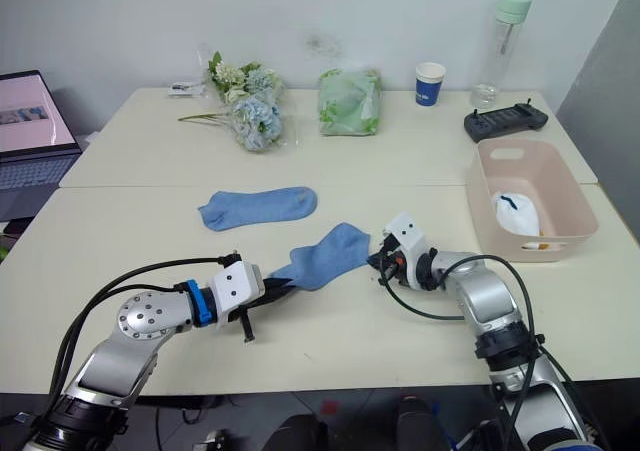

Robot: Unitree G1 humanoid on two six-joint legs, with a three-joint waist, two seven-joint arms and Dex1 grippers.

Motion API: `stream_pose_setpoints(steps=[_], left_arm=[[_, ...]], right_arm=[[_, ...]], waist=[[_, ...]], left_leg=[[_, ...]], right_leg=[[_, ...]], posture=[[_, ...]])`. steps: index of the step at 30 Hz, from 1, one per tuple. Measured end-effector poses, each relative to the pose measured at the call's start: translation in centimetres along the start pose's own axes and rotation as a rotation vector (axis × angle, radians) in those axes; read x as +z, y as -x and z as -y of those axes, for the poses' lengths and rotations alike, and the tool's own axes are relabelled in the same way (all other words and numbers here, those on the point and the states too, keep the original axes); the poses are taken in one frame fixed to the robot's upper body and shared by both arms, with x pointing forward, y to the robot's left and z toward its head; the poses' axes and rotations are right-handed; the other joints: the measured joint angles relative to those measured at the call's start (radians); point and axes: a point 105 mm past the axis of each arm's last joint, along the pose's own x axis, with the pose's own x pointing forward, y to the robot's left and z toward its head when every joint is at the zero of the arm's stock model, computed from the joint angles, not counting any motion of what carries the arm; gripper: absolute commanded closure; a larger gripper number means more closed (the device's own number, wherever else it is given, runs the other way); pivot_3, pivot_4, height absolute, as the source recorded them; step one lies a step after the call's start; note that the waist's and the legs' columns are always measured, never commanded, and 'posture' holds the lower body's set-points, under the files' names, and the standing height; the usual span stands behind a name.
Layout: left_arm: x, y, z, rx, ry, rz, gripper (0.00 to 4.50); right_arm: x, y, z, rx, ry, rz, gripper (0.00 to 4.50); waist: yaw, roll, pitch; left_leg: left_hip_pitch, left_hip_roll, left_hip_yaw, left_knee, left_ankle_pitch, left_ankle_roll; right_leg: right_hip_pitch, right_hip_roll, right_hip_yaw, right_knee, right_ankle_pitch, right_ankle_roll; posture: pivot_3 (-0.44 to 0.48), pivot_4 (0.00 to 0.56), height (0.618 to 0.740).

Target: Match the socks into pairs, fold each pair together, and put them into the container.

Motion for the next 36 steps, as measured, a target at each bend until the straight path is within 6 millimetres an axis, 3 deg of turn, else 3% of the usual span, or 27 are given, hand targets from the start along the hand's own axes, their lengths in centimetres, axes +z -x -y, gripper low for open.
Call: stream_pose_setpoints(steps=[8, 14, 17, 20, 26, 29, 36], left_arm=[[0.8, -1.6, -1.0, -0.022, -0.046, 0.021, 4.5], [0.9, -2.5, -0.4, -0.058, -0.032, 0.03, 4.5], [0.7, -2.4, 0.1, -0.085, -0.017, 0.031, 4.5], [0.4, -2.2, 0.9, -0.117, 0.01, 0.031, 4.5], [0.5, -1.9, 1.5, -0.119, 0.033, 0.023, 4.5], [0.3, -1.7, 2.6, -0.14, 0.097, 0.015, 3.83], [0.4, -0.8, 2.5, -0.107, 0.109, 0.011, 1.67]], right_arm=[[-0.6, 3.5, -0.1, -0.039, -0.084, 0.034, 4.47], [-1.1, 6.6, -1.9, -0.072, -0.166, 0.067, 4.47], [-1.9, 8.6, -4.2, -0.079, -0.223, 0.072, 4.47], [-3.3, 9.0, -5.8, -0.087, -0.281, 0.04, 4.47], [-3.3, 9.0, -5.9, -0.119, -0.304, 0.049, 4.47], [-3.8, 9.2, -5.9, -0.12, -0.288, 0.014, 3.88], [-3.9, 10.7, -5.6, -0.056, -0.171, -0.044, 1.43]], waist=[[0.003, 0.0, 0.0], [-0.001, 0.0, 0.0], [0.003, 0.0, 0.0], [0.0, 0.0, 0.0], [0.0, 0.0, 0.0], [0.0, 0.0, 0.0], [0.0, 0.0, 0.0]], left_leg=[[-0.002, 0.0, -0.001, 0.0, 0.0, 0.0], [-0.002, 0.0, -0.001, 0.0, 0.0, 0.0], [-0.003, 0.0, -0.004, 0.0, 0.0, 0.0], [-0.002, 0.0, -0.004, 0.001, 0.0, 0.001], [0.001, 0.0, -0.005, 0.0, 0.0, 0.001], [0.001, 0.0, -0.005, 0.0, -0.001, 0.002], [0.005, 0.0, -0.005, 0.0, -0.001, 0.003]], right_leg=[[0.0, 0.0, -0.001, -0.001, 0.0, 0.0], [-0.001, 0.0, -0.001, 0.0, 0.0, 0.0], [0.0, 0.0, -0.002, -0.001, 0.0, 0.0], [0.0, 0.0, 0.0, 0.0, 0.0, 0.0], [0.003, 0.001, -0.001, 0.0, 0.0, 0.001], [0.002, 0.001, 0.0, -0.002, 0.0, 0.001], [0.007, 0.001, -0.001, -0.003, 0.0, 0.001]], posture=[[0.0, 0.15, 0.74], [0.0, 0.15, 0.74], [0.0, 0.15, 0.74], [0.0, 0.15, 0.74], [0.0, 0.15, 0.74], [0.0, 0.15, 0.74], [0.0, 0.15, 0.74]])
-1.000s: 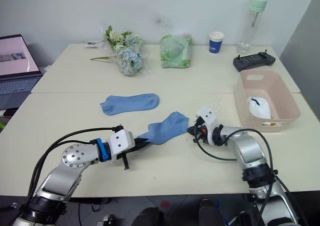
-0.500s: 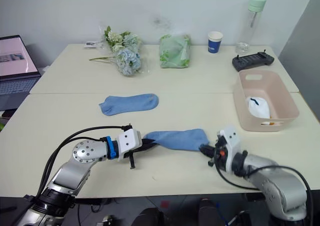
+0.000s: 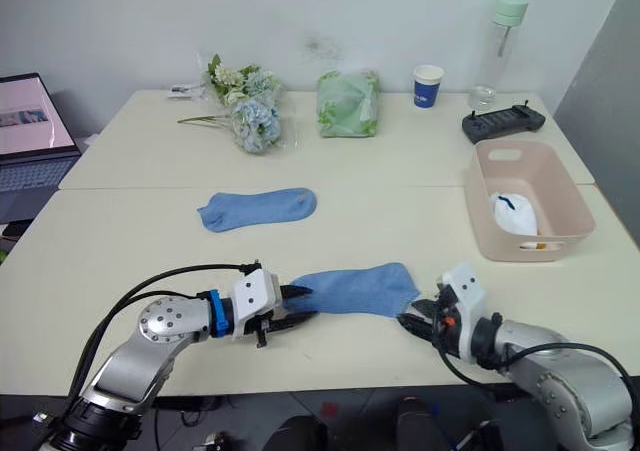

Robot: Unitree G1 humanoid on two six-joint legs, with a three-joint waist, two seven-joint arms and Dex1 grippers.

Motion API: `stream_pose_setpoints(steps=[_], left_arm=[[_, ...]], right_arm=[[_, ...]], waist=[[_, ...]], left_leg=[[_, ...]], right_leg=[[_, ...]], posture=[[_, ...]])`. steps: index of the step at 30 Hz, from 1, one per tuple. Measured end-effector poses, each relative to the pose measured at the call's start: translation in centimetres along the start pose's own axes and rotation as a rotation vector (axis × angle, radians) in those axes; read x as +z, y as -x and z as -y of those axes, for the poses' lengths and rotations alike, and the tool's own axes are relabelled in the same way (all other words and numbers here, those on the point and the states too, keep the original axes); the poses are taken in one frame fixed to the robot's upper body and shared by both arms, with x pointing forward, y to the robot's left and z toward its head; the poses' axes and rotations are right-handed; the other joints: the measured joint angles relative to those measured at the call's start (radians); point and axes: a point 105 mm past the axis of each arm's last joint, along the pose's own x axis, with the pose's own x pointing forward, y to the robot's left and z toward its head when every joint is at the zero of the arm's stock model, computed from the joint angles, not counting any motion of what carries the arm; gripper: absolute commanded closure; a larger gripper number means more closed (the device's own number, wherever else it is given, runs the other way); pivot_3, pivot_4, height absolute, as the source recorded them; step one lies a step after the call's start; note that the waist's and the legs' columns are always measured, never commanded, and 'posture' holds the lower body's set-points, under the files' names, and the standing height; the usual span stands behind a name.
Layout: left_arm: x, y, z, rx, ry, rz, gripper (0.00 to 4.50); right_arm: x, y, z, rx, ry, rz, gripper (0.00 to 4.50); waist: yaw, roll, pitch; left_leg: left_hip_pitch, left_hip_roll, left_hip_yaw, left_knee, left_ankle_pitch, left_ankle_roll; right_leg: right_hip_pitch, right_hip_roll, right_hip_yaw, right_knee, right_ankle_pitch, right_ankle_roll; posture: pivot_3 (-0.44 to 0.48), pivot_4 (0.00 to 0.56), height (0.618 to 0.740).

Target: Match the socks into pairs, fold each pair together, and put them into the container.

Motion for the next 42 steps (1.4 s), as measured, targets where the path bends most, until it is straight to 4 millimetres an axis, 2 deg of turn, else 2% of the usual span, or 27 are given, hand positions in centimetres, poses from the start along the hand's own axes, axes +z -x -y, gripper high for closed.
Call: stream_pose_setpoints(steps=[1, 3, 6, 8, 14, 19, 24, 28, 31, 35, 36, 37, 42], left_arm=[[-0.4, 0.8, -0.3, 0.024, 0.005, -0.013, 1.36], [-0.8, 2.0, -0.7, 0.06, 0.023, -0.013, 1.35], [-1.2, 3.8, -0.7, 0.065, 0.016, 0.001, 1.35], [-0.8, 4.1, -0.3, 0.038, -0.015, 0.036, 1.35], [0.2, 3.3, -1.1, -0.046, -0.17, 0.099, 1.35], [-0.2, 1.4, -0.6, -0.106, -0.217, 0.092, 1.35], [-0.7, 0.6, 0.5, -0.147, -0.245, 0.086, 1.35], [-0.8, 0.7, 0.7, -0.155, -0.284, 0.076, 2.22], [-1.3, 0.6, 0.8, -0.161, -0.284, 0.048, 3.19], [-1.6, 0.1, 0.2, -0.141, -0.256, 0.032, 4.44], [-1.5, -0.2, 0.2, -0.142, -0.258, 0.032, 4.5], [-1.5, -0.2, 0.2, -0.141, -0.261, 0.031, 4.5], [-1.6, -0.3, 0.0, -0.143, -0.254, 0.017, 4.5]], right_arm=[[0.1, 0.5, 0.4, 0.001, 0.059, -0.01, 1.09], [0.4, 0.8, 0.7, 0.019, 0.148, 0.001, 0.46], [0.7, 0.8, 0.4, 0.099, 0.334, 0.013, 0.46], [0.5, 0.4, 0.1, 0.156, 0.438, 0.021, 0.46], [1.5, -1.1, 0.6, 0.323, 0.782, 0.016, 0.46], [0.7, -2.2, 1.7, 0.371, 0.843, -0.029, 0.46], [0.4, -2.7, 0.9, 0.44, 0.897, -0.029, 0.46], [0.6, -2.7, 0.7, 0.457, 0.936, -0.026, 1.37], [0.5, -3.0, 0.9, 0.454, 0.949, -0.049, 2.46], [-0.1, -3.5, 2.3, 0.428, 0.933, -0.11, 3.87], [-0.1, -3.5, 2.4, 0.425, 0.929, -0.115, 4.27], [-0.2, -3.6, 2.5, 0.425, 0.929, -0.117, 4.48], [-0.1, -3.8, 2.7, 0.431, 0.951, -0.137, 4.48]], waist=[[-0.001, 0.0, 0.0], [-0.001, -0.001, 0.001], [0.0, -0.002, 0.001], [0.002, -0.002, 0.001], [0.003, -0.002, 0.001], [0.003, -0.003, 0.002], [0.001, -0.002, 0.002], [0.002, -0.002, 0.002], [0.002, -0.002, 0.001], [0.002, -0.002, 0.001], [0.002, -0.002, 0.001], [0.002, -0.002, 0.001], [0.002, -0.002, 0.001]], left_leg=[[0.0, 0.0, 0.001, 0.0, 0.0, 0.0], [0.001, 0.001, 0.003, 0.0, 0.0, 0.0], [0.001, 0.001, 0.004, 0.0, 0.0, 0.0], [0.001, 0.001, 0.005, 0.0, 0.0, 0.0], [0.002, 0.0, 0.005, 0.001, 0.0, 0.0], [0.001, 0.0, 0.006, 0.0, -0.001, 0.001], [0.001, 0.0, 0.005, 0.001, -0.001, 0.001], [0.002, 0.0, 0.005, 0.001, -0.001, 0.001], [0.002, 0.0, 0.005, 0.001, -0.001, 0.001], [0.002, 0.0, 0.005, 0.001, -0.001, 0.001], [0.002, 0.0, 0.005, 0.001, -0.001, 0.001], [0.002, 0.0, 0.005, 0.001, -0.001, 0.001], [0.002, 0.0, 0.005, 0.001, -0.001, 0.001]], right_leg=[[0.0, 0.0, 0.0, 0.0, 0.0, 0.0], [0.001, 0.0, -0.001, 0.0, 0.0, 0.0], [0.002, 0.0, -0.001, -0.001, 0.0, 0.0], [0.003, 0.0, -0.001, -0.001, 0.0, 0.0], [0.004, 0.0, -0.001, -0.002, 0.0, 0.0], [0.002, -0.001, -0.001, -0.003, 0.0, 0.0], [0.002, 0.0, 0.0, -0.002, 0.0, 0.0], [0.003, 0.0, 0.0, -0.001, 0.0, 0.0], [0.003, 0.0, 0.0, -0.001, 0.0, 0.0], [0.003, 0.0, 0.0, -0.001, 0.0, 0.0], [0.003, 0.0, 0.0, -0.001, 0.0, 0.0], [0.003, 0.0, 0.0, -0.001, 0.0, 0.0], [0.003, 0.0, 0.0, -0.001, 0.0, 0.0]], posture=[[0.0, 0.15, 0.74], [0.0, 0.15, 0.74], [0.0, 0.15, 0.74], [0.0, 0.15, 0.74], [0.0, 0.15, 0.74], [0.0, 0.15, 0.74], [0.0, 0.15, 0.74], [0.0, 0.15, 0.74], [0.0, 0.15, 0.74], [0.0, 0.15, 0.74], [0.0, 0.15, 0.74], [0.0, 0.15, 0.74], [0.0, 0.15, 0.74]])
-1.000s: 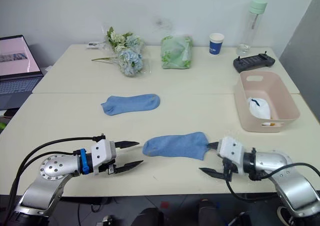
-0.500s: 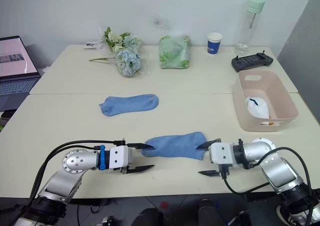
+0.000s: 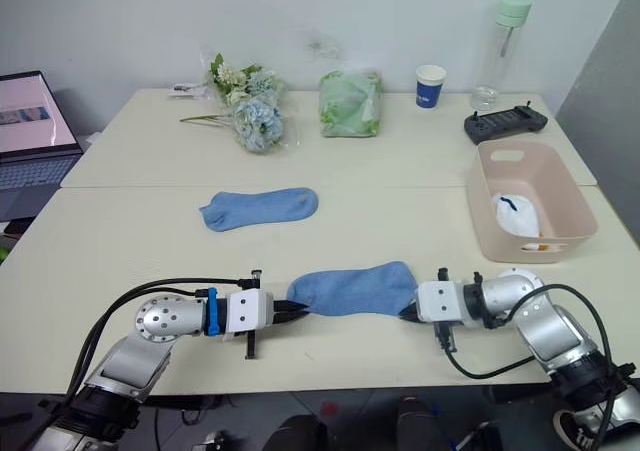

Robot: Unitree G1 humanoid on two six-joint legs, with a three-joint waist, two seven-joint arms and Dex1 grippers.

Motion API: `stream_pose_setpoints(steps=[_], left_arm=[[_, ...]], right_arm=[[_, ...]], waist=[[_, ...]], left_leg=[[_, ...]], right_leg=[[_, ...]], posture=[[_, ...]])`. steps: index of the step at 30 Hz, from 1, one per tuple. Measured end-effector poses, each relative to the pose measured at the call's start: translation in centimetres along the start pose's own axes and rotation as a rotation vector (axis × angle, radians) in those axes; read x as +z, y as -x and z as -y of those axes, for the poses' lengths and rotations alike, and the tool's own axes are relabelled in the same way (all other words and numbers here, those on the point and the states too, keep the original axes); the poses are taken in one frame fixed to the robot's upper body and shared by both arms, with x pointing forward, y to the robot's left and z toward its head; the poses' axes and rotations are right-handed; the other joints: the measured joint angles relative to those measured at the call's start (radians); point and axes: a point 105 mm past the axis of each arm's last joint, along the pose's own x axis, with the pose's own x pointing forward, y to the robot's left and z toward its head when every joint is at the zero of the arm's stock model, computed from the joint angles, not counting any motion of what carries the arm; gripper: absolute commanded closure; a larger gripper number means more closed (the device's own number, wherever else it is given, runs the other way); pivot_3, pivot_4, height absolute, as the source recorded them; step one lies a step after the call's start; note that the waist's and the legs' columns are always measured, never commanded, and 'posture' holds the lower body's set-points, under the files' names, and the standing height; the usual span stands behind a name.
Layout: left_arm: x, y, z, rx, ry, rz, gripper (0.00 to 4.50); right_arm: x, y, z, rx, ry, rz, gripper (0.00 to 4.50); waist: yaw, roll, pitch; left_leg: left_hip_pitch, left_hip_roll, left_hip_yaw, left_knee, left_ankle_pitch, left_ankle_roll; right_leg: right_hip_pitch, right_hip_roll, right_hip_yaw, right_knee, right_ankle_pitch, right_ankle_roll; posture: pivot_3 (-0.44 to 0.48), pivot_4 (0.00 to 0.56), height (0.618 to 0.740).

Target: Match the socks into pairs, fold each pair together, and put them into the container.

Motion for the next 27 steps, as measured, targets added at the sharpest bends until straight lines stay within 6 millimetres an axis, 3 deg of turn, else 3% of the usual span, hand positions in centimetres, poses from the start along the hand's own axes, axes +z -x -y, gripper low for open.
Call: stream_pose_setpoints(steps=[14, 18, 27], left_arm=[[0.0, 0.0, -0.1, -0.008, 0.017, 0.004, 4.5], [0.0, -0.1, -0.2, -0.01, 0.014, 0.004, 4.5], [0.0, -0.2, -0.4, -0.009, 0.014, 0.004, 4.5]], right_arm=[[1.0, 0.6, 0.6, -0.019, -0.076, 0.06, 4.48], [1.1, 0.6, 0.5, -0.016, -0.046, 0.064, 3.57], [-0.2, 0.6, -0.2, 0.0, -0.036, 0.018, 3.57]], waist=[[0.0, 0.0, 0.0], [0.0, 0.0, 0.0], [0.0, 0.0, 0.0]], left_leg=[[0.0, 0.0, -0.001, 0.0, 0.0, 0.0], [0.0, 0.0, -0.001, 0.0, 0.0, 0.0], [0.0, 0.0, 0.0, 0.0, 0.0, 0.0]], right_leg=[[0.001, 0.0, 0.0, 0.0, 0.0, 0.0], [0.001, 0.0, 0.0, 0.0, 0.0, 0.0], [0.001, 0.0, 0.0, 0.0, 0.0, 0.0]], posture=[[0.0, 0.15, 0.74], [0.0, 0.15, 0.74], [0.0, 0.15, 0.74]])
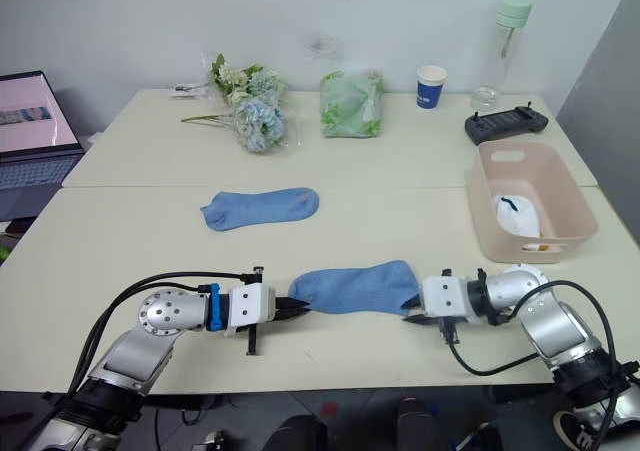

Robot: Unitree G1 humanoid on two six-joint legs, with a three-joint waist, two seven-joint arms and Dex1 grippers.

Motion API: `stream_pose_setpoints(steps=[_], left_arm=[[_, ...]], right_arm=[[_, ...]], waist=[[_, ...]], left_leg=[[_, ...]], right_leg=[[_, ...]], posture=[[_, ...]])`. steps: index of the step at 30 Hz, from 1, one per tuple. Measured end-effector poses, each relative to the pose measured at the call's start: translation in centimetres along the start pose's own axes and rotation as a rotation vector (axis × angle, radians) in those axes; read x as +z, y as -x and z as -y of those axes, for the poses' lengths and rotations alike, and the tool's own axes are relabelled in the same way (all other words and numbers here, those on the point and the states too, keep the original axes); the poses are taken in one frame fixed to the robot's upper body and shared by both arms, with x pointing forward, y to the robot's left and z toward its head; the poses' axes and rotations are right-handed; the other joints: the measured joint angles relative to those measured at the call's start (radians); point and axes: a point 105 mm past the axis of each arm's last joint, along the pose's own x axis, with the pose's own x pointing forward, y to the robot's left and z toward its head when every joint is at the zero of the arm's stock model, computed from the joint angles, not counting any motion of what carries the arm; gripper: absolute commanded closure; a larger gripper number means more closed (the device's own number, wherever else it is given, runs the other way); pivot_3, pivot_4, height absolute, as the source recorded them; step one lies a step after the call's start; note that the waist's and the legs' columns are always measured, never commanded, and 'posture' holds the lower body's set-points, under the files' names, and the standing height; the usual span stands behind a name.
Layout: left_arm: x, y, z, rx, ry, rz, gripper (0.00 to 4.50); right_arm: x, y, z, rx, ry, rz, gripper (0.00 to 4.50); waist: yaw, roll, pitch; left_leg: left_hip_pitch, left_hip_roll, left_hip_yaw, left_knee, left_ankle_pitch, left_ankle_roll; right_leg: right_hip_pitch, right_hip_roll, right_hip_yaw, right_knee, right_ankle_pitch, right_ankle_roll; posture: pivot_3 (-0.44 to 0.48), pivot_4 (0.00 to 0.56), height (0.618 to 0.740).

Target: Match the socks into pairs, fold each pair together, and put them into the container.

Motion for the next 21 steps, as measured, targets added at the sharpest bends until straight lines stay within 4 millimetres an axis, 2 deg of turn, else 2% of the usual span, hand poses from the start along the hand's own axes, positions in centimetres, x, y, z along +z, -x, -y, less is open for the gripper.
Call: stream_pose_setpoints(steps=[15, 19, 21], left_arm=[[-0.02, 0.0, -0.05, 0.002, 0.007, 0.0, 4.5], [-0.02, 0.0, -0.06, 0.002, 0.007, 0.0, 4.5], [-0.02, 0.0, -0.06, 0.002, 0.008, 0.0, 4.5]], right_arm=[[-0.49, -0.19, 0.47, -0.006, 0.027, -0.022, 3.57], [-0.55, -0.24, 0.43, -0.003, 0.021, -0.019, 4.46], [-0.57, -0.24, 0.44, -0.004, 0.02, -0.019, 4.49]], waist=[[0.0, 0.0, 0.0], [0.0, 0.0, 0.0], [0.0, 0.0, 0.0]], left_leg=[[0.001, 0.0, 0.0, 0.0, 0.0, 0.0], [0.001, 0.0, 0.0, 0.0, 0.0, 0.0], [0.001, 0.0, 0.0, 0.0, 0.0, 0.0]], right_leg=[[0.001, 0.0, 0.0, 0.0, 0.0, 0.0], [0.001, 0.0, 0.0, 0.0, 0.0, 0.0], [0.001, 0.0, 0.0, 0.0, 0.0, 0.0]], posture=[[0.0, 0.15, 0.74], [0.0, 0.15, 0.74], [0.0, 0.15, 0.74]])
